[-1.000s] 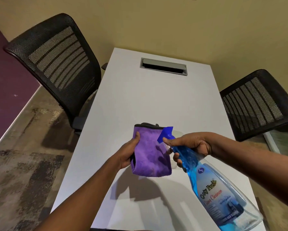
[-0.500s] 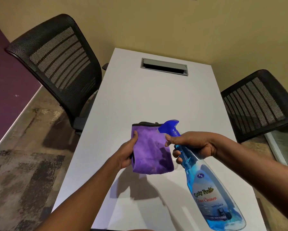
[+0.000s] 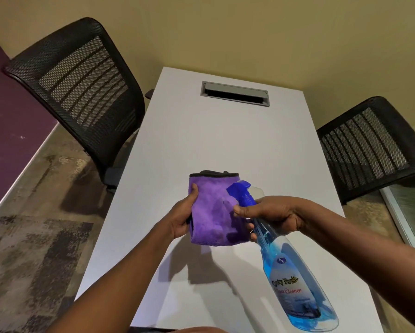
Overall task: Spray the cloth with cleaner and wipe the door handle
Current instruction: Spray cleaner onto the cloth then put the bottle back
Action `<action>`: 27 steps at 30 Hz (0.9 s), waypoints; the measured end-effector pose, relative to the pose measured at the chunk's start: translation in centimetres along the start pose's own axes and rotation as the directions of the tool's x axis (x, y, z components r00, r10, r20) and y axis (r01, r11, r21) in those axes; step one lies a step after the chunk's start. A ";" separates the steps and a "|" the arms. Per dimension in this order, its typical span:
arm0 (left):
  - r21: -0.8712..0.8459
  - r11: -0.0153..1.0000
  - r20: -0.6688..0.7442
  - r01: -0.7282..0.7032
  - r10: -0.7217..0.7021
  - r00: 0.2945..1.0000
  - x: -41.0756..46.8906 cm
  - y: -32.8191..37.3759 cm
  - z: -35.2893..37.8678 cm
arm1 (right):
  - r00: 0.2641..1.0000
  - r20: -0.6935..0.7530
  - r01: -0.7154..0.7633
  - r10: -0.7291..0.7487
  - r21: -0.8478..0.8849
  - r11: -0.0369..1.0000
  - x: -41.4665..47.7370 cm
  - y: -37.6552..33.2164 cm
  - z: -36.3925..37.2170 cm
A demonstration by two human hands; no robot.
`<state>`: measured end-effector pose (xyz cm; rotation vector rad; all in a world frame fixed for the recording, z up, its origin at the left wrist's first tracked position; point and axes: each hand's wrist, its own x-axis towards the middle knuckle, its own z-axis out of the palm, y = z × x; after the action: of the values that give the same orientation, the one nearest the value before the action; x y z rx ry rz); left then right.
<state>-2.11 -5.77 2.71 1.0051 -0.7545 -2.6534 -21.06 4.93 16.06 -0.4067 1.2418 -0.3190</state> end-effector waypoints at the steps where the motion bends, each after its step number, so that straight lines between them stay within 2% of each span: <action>1: 0.001 1.000 -0.009 -0.003 0.003 1.000 0.0 0.0 0.0 | 1.000 -0.002 0.006 -0.006 0.005 1.000 -0.2 0.1 0.0; 6: 0.011 1.000 -0.032 -0.015 0.015 0.999 0.0 0.3 -0.1 | 1.000 0.023 0.021 -0.021 -0.028 0.999 -0.7 0.9 0.3; 9: 0.018 1.000 -0.056 -0.016 0.017 0.998 0.1 0.3 0.1 | 1.000 0.017 0.022 -0.022 0.009 1.000 -0.7 1.7 0.4; 16: 0.029 0.999 -0.087 -0.027 0.029 0.996 0.2 0.4 0.3 | 0.997 -0.062 -0.037 0.040 0.059 0.998 -0.2 3.6 0.5; 27: 0.072 0.997 -0.086 -0.014 0.020 0.996 0.2 -0.1 0.6 | 0.997 -0.068 -0.045 0.046 0.014 0.999 0.5 4.5 -0.1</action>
<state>-2.60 -5.50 2.90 1.1183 -0.8402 -2.5669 -20.90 8.71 13.51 -0.3590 1.3134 -0.3037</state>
